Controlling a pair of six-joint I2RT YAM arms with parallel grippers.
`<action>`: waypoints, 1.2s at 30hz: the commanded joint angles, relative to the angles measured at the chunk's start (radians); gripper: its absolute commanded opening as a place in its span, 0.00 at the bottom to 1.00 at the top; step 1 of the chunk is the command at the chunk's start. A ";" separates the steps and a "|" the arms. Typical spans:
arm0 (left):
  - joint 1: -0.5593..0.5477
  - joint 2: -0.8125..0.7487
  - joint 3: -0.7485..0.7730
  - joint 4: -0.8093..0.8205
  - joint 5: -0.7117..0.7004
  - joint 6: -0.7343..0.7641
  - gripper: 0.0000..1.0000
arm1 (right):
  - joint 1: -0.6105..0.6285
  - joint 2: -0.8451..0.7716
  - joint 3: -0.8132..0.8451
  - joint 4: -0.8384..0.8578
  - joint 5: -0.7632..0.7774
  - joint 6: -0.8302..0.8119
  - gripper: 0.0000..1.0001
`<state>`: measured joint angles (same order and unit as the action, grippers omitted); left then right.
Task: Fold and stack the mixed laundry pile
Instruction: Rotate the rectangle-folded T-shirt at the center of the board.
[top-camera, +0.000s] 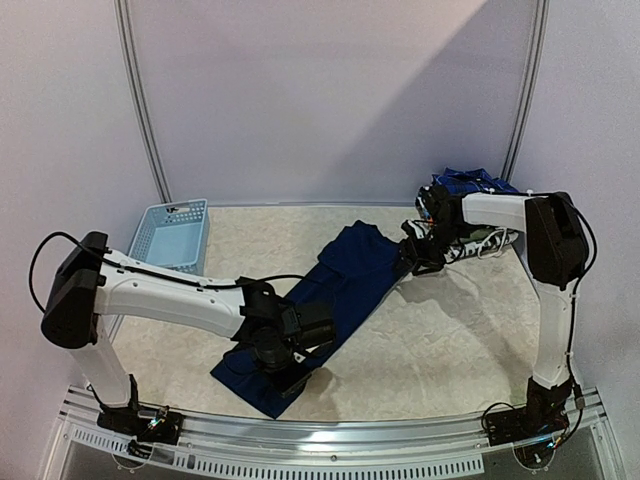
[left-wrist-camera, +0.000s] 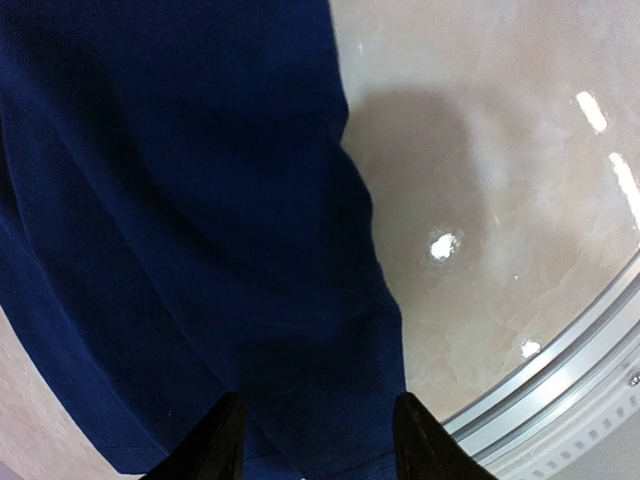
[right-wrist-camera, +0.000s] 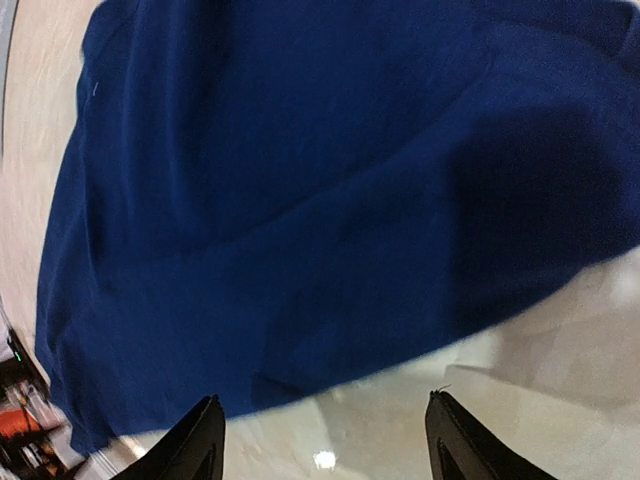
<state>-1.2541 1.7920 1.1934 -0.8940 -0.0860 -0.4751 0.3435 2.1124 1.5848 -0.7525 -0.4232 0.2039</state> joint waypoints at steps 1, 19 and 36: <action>-0.025 0.012 0.003 0.027 0.005 0.015 0.52 | -0.006 0.114 0.109 0.017 -0.007 0.095 0.64; -0.054 0.035 0.187 -0.093 -0.054 0.089 0.52 | -0.017 0.622 0.915 -0.049 0.151 -0.099 0.24; -0.088 0.179 0.316 0.004 0.034 0.143 0.50 | -0.060 0.112 0.439 -0.103 0.157 -0.254 0.83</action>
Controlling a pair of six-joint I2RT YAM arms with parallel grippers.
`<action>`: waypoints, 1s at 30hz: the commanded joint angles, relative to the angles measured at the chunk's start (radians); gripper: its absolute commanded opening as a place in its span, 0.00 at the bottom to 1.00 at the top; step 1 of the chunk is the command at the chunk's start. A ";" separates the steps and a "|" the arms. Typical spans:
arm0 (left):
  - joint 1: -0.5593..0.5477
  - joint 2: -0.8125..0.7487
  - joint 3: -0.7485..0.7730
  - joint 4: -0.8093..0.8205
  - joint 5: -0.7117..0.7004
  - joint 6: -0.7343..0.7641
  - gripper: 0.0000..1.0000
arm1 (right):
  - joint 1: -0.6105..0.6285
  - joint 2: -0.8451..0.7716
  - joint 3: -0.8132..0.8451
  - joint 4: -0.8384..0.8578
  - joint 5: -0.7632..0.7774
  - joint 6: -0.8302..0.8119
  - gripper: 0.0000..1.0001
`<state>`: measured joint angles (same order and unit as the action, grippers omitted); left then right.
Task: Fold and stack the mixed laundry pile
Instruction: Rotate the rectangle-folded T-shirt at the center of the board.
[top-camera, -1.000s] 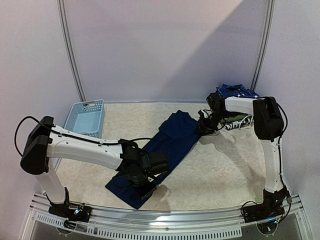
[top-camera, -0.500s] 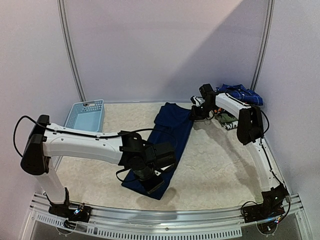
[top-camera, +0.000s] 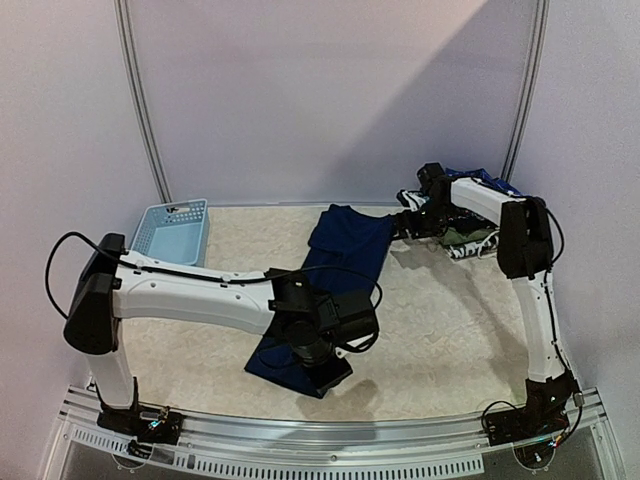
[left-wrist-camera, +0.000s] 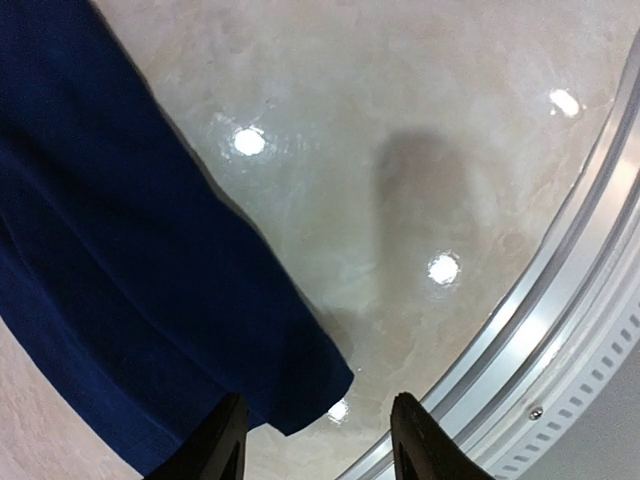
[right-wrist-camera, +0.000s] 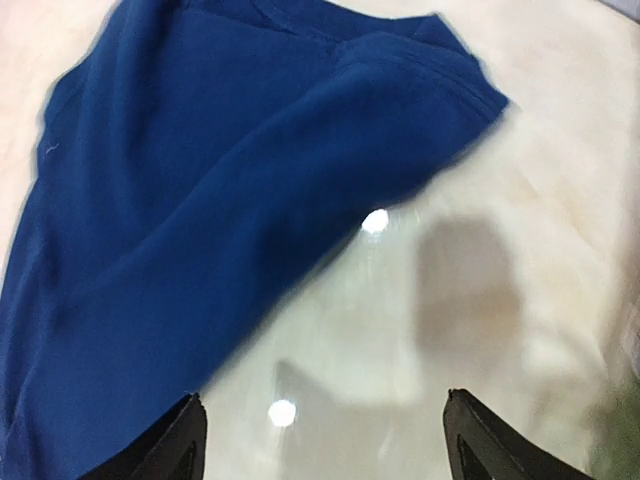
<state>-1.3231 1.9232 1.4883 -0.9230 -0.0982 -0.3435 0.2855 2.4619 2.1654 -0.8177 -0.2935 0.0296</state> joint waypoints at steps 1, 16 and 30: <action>-0.018 0.068 0.036 0.011 0.030 0.001 0.50 | -0.002 -0.282 -0.187 -0.044 0.025 -0.093 0.83; -0.017 0.178 0.012 -0.013 -0.002 -0.110 0.34 | -0.008 -0.688 -0.609 -0.026 -0.018 -0.129 0.84; -0.038 0.339 0.373 -0.062 0.205 0.076 0.00 | -0.069 -0.796 -0.667 -0.080 -0.001 -0.178 0.84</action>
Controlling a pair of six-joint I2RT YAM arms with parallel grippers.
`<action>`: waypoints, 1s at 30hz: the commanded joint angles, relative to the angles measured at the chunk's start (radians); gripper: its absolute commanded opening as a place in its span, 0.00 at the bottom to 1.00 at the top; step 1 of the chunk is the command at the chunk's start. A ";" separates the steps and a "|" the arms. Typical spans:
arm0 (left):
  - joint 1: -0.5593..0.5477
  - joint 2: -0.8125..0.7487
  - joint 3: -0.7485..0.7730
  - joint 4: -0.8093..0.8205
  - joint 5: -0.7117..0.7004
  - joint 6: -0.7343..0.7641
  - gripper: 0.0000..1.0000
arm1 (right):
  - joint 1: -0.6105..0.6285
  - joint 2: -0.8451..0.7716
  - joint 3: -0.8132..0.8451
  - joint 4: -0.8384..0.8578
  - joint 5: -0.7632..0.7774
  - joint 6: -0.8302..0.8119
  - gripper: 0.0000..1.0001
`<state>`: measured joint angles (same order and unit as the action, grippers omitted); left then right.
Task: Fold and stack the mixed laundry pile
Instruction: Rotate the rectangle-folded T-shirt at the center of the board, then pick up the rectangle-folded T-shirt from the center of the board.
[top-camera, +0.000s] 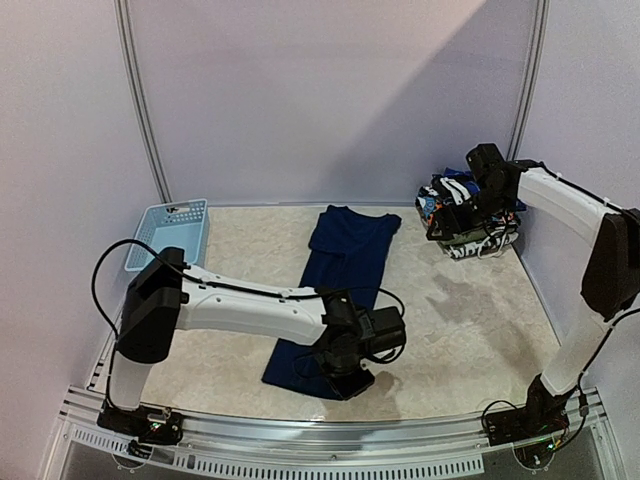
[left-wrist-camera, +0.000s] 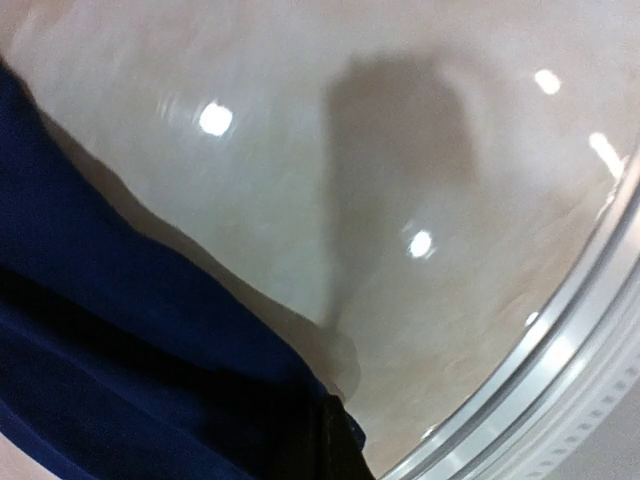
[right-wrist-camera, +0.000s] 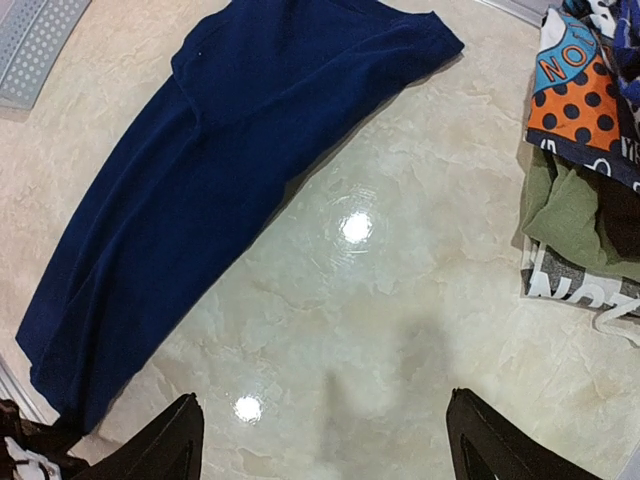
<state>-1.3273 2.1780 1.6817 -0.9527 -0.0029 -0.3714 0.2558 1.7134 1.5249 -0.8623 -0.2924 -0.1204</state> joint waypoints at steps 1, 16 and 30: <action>-0.039 0.116 0.243 -0.066 0.135 0.138 0.00 | -0.053 -0.050 -0.028 -0.043 -0.009 -0.032 0.84; -0.096 0.200 0.569 -0.100 0.141 0.339 0.40 | -0.154 -0.100 -0.066 -0.036 -0.045 -0.041 0.85; 0.078 -0.446 -0.448 0.502 0.008 -0.397 0.48 | -0.092 -0.104 -0.204 0.056 -0.415 -0.070 0.93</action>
<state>-1.2922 1.7470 1.4025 -0.6235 -0.0391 -0.4992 0.1150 1.5002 1.3411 -0.7841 -0.5877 -0.1661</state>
